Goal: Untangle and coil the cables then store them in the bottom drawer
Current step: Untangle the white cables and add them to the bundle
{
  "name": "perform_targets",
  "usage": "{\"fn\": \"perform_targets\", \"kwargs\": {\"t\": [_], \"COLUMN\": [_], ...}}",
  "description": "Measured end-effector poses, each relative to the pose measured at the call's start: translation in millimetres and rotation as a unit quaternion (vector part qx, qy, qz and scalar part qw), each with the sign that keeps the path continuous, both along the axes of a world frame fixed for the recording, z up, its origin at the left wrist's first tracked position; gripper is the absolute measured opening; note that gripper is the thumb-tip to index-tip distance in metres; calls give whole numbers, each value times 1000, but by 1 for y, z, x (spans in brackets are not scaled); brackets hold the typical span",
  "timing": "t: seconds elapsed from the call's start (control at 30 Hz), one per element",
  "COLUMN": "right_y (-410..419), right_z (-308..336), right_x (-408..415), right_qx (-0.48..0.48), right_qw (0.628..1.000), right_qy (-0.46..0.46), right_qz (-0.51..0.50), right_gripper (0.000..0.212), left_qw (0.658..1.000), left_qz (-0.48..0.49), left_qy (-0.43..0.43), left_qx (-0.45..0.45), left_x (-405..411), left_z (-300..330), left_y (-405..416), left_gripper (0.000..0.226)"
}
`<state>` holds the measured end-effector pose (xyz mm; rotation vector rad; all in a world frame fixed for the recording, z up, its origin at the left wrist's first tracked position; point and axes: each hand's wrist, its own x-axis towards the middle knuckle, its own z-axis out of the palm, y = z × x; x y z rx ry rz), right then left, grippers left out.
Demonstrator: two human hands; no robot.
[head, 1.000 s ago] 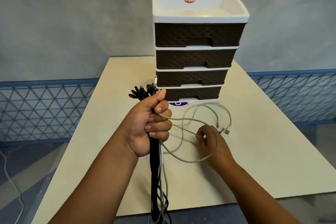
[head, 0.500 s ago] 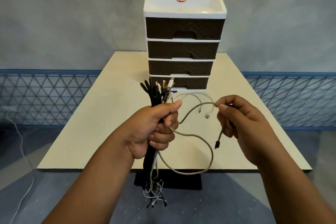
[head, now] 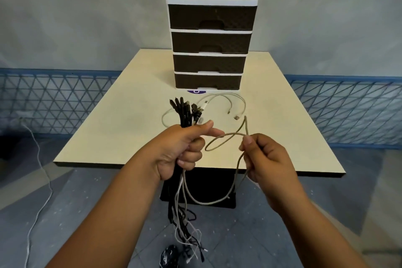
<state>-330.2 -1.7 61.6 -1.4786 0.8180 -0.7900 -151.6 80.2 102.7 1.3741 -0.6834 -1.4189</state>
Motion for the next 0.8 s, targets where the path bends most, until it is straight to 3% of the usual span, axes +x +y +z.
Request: {"fn": "perform_targets", "kwargs": {"t": [0.2, 0.37, 0.43, 0.53, 0.6, 0.63, 0.67, 0.73, 0.8], "right_y": [5, 12, 12, 13, 16, 16, 14, 10, 12], "right_z": [-9, -22, -31, -50, -45, -37, -28, -13, -2], "right_x": [-3, 10, 11, 4, 0, 0, 0, 2, 6], "right_qx": [28, -8, -91, -241, -274, -298, -318, -296, -225], "right_qw": [985, 940, 889, 748, 709, 713, 741, 843, 907], "right_qy": [116, 217, 315, 492, 533, 525, 490, 351, 201], "right_qz": [124, 262, 320, 374, 370, 357, 332, 280, 294], "right_gripper": [30, 29, 28, 23, 24, 24, 22, 22, 45], "left_qw": [997, 993, 992, 990, 989, 988, 987, 985, 982], "left_qz": [58, 71, 77, 76, 70, 69, 71, 79, 91], "left_qy": [31, 36, 29, 21, 18, 16, 13, 9, 12], "left_qx": [-50, -88, -99, -121, -133, -137, -142, -152, -164], "left_x": [3, 2, 3, 4, 2, 0, -3, -8, -13], "left_z": [6, 23, 29, 40, 46, 48, 49, 50, 50], "left_y": [10, 13, 15, 19, 20, 20, 19, 15, 10], "left_gripper": [36, 36, 37, 38, 39, 39, 39, 39, 39]}}
